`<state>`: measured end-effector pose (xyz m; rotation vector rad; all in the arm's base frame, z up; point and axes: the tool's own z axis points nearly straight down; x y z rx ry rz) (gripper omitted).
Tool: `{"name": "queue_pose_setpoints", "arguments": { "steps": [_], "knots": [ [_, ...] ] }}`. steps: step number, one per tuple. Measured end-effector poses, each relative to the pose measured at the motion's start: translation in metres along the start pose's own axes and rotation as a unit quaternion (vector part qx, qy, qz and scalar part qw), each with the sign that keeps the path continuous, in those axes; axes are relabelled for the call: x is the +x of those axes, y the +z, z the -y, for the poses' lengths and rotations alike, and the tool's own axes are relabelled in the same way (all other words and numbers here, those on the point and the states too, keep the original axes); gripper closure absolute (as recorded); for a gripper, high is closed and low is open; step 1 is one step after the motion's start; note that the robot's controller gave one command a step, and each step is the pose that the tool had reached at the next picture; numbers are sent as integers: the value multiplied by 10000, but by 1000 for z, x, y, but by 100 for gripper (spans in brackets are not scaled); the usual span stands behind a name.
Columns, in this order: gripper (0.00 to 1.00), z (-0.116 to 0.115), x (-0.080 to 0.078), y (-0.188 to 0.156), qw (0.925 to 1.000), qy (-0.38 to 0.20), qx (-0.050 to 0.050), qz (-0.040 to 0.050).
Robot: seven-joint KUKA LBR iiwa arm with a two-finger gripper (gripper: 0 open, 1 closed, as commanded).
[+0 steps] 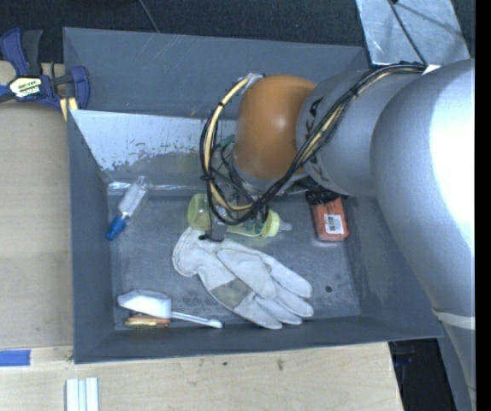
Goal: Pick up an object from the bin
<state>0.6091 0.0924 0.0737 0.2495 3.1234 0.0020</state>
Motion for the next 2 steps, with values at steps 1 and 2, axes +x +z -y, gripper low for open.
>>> {"name": "queue_pose_setpoints", "arguments": {
  "steps": [1, 2],
  "knots": [
    [100, 0, 1, -3, 10000, 0, 4, -19],
    [100, 0, 1, -14, 10000, 0, 7, -35]
  ]
}}
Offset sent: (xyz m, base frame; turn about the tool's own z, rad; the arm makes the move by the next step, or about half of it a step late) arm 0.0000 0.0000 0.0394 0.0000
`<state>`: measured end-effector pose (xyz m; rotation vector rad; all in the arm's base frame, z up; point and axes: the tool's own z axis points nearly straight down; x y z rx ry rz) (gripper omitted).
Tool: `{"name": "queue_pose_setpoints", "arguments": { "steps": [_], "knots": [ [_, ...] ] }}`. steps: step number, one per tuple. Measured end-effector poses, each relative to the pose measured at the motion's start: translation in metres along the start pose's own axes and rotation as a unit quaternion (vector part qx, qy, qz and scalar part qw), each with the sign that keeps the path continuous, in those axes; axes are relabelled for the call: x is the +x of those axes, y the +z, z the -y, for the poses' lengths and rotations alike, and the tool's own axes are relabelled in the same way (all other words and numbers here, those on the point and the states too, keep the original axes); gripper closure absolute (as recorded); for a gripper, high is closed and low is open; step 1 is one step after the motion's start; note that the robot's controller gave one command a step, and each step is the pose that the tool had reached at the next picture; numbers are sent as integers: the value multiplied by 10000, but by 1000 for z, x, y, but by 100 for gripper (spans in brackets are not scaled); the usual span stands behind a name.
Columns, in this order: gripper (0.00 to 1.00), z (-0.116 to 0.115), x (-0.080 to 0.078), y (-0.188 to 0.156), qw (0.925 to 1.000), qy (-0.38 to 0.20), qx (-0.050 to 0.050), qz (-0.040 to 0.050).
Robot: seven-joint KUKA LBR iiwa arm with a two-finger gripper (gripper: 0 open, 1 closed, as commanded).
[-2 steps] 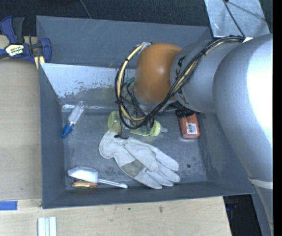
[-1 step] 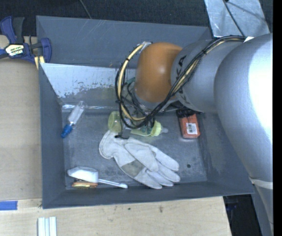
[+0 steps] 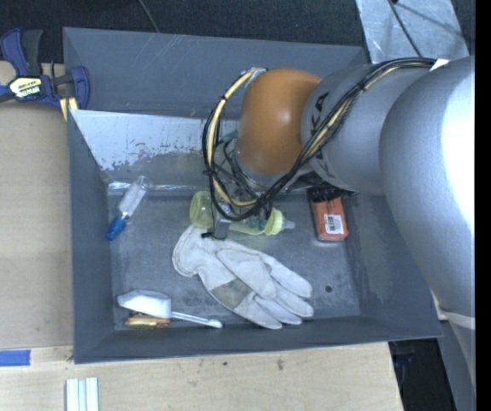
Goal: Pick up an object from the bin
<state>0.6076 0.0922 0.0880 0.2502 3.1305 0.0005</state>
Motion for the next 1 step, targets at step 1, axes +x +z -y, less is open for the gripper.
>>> {"name": "queue_pose_setpoints", "arguments": {
  "steps": [1],
  "knots": [
    [100, 0, -1, -11, 10000, 1, -5, 16]
  ]
}}
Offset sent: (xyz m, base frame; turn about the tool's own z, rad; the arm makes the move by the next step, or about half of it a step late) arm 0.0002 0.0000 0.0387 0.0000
